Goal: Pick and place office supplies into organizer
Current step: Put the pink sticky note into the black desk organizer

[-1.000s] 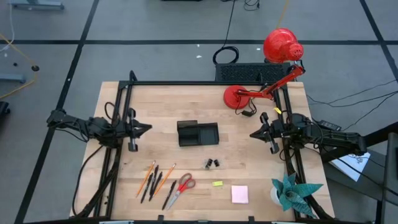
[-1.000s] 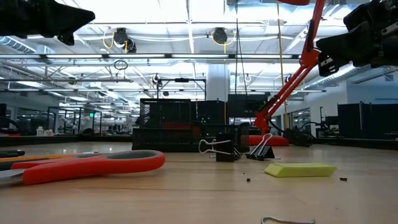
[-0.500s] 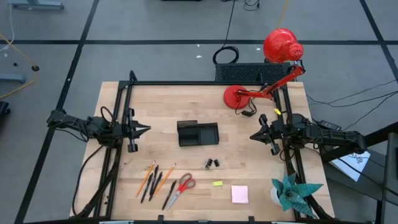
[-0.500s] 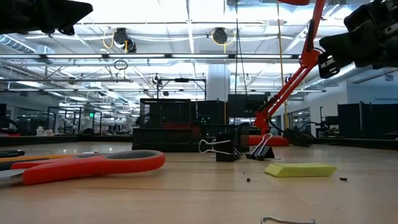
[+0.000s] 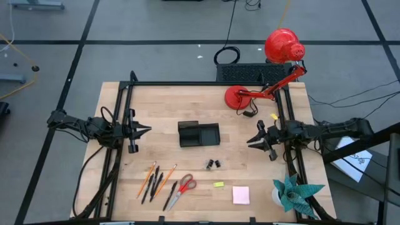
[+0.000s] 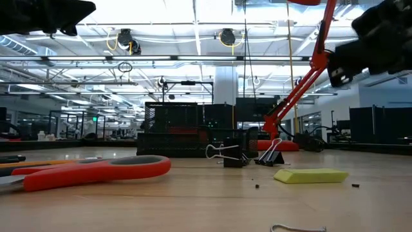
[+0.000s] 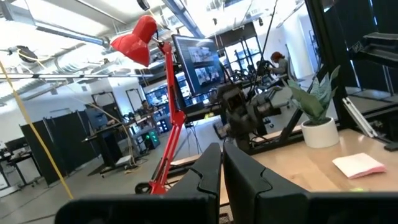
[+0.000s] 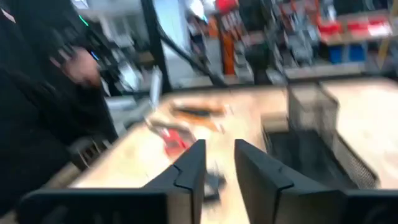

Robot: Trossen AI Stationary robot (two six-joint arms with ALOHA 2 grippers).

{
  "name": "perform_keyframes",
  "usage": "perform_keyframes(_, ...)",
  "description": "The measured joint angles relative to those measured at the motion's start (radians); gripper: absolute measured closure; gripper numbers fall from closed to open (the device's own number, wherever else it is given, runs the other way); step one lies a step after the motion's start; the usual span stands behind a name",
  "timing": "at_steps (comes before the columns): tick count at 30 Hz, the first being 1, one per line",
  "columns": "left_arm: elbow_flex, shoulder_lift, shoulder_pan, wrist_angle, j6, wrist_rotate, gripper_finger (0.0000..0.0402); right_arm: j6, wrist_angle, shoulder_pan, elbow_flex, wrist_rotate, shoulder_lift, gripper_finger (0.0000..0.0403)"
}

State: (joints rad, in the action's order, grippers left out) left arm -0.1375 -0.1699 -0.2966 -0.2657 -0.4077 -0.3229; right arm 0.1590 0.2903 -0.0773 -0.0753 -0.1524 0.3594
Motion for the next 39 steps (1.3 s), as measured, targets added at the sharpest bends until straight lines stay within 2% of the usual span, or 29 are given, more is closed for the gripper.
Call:
perform_keyframes(5,0.000,0.000,0.000,0.000,0.010,0.000,0.0376,-0.060,0.011,-0.056,-0.110,0.070,0.130,0.0267)
perform_keyframes(10,0.000,0.000,0.000,0.002,0.010,0.000,0.0376,-0.101,-0.043,-0.110,-0.246,0.073,0.253,0.0243)
perform_keyframes(12,0.000,0.000,0.000,0.006,0.010,0.000,0.0376,-0.157,-0.040,-0.141,-0.303,0.082,0.310,0.0241)
perform_keyframes(18,0.000,0.000,0.000,0.011,0.011,0.000,0.0376,-0.259,-0.095,-0.201,-0.535,0.207,0.503,0.0242)
perform_keyframes(23,0.000,0.000,0.000,0.014,0.013,-0.013,0.0376,-0.276,-0.225,-0.243,-0.757,0.216,0.701,0.0239)
perform_keyframes(26,0.000,0.000,0.000,0.032,0.028,-0.061,0.0376,-0.297,-0.365,-0.295,-0.907,0.308,0.827,0.0239)
perform_keyframes(28,0.000,0.000,0.000,0.045,0.049,-0.098,0.0376,-0.270,-0.526,-0.324,-1.018,0.356,0.907,0.0240)
perform_keyframes(33,0.000,0.000,0.000,0.048,0.096,-0.159,0.0376,-0.143,-0.857,-0.407,-1.246,0.359,1.089,0.0231)
perform_keyframes(36,0.000,0.000,0.000,0.049,0.097,-0.162,0.0376,-0.044,-0.941,-0.455,-1.297,0.357,1.165,0.0213)
perform_keyframes(39,0.000,0.000,0.000,0.052,0.085,-0.164,0.0376,0.079,-0.947,-0.488,-1.313,0.362,1.210,0.0187)
